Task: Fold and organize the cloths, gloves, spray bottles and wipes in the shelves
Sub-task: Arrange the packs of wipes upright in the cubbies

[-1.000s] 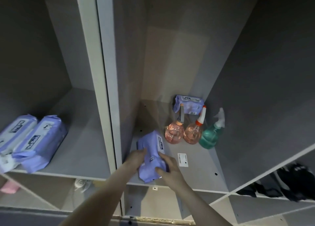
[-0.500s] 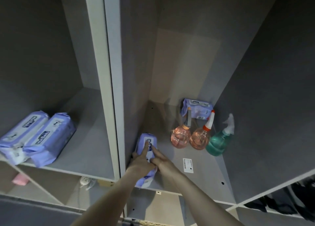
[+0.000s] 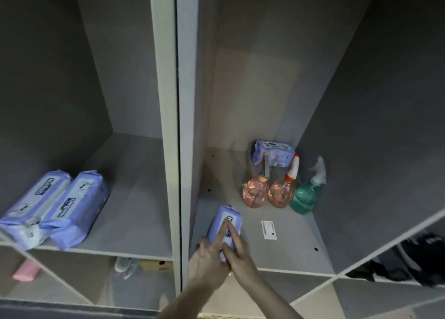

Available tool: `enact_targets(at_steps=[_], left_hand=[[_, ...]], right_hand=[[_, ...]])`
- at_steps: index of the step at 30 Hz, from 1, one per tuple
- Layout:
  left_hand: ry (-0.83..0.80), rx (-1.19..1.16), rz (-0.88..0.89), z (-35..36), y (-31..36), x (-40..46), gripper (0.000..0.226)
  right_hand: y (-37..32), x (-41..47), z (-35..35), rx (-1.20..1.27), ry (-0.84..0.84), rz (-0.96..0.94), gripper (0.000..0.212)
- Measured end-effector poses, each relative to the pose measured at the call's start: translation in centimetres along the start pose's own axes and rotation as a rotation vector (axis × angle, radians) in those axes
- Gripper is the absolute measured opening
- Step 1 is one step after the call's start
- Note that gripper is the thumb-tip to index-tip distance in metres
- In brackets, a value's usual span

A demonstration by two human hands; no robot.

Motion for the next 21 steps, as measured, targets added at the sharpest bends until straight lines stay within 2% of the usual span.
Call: enact_targets(at_steps=[4, 5, 7, 8, 9, 10, 12, 15, 17, 21], left_hand=[[0.159, 0.043, 0.242, -2.8, -0.1, -5.2, 0.070], [0.143, 0.020, 0.250, -3.2, -0.7, -6.7, 0.073], [0.158, -0.039, 0.315, -4.1, -2.6, -9.6, 0.070], [0.171, -0.031, 0.345, -4.8, -3.6, -10.8, 0.068], [0.200, -0.014, 0.357, -5.6, -4.9, -11.7, 0.068], [0.203, 0.014, 0.354, -6.2, -6.5, -12.3, 0.071], [0.118, 0.004, 0.284, -7.7, -9.7, -13.0, 0.079], [0.085, 0.065, 0.150, -11.3, -14.2, -12.4, 0.075], [0.058, 0.022, 0.049, -13.6, -16.1, -11.6, 0.076], [0.194, 0.008, 0.036, -17.4, -17.8, -7.9, 0.072]], right_hand=[[0.1, -6.1, 2.0, -0.052, 0.169, -0.069, 0.050], [0.1, -7.5, 3.1, -0.075, 0.202, -0.056, 0.051], [0.4, -9.8, 6.3, -0.268, 0.259, -0.122, 0.059], [0.2, -10.7, 7.9, -0.290, 0.307, -0.128, 0.058], [0.3, -11.2, 9.5, -0.287, 0.350, -0.115, 0.045], [-0.7, -11.7, 10.9, -0.192, 0.338, -0.119, 0.036], [-3.1, -11.6, 14.4, -0.002, 0.172, -0.076, 0.051], [-6.5, -10.4, 18.0, 0.017, 0.072, -0.081, 0.050], [-8.9, -8.7, 20.0, -0.001, 0.037, -0.146, 0.051], [-12.6, -4.3, 21.7, 0.039, -0.021, -0.159, 0.050]])
Point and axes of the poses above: each hand's wrist, its own x-axis towards the middle knuckle, its own z-axis out of the palm, y = z × x, the point moved 6 cm from there along x, towards the middle knuckle, and after that the axes turned 4 degrees about -x, right-handed, at the moved point
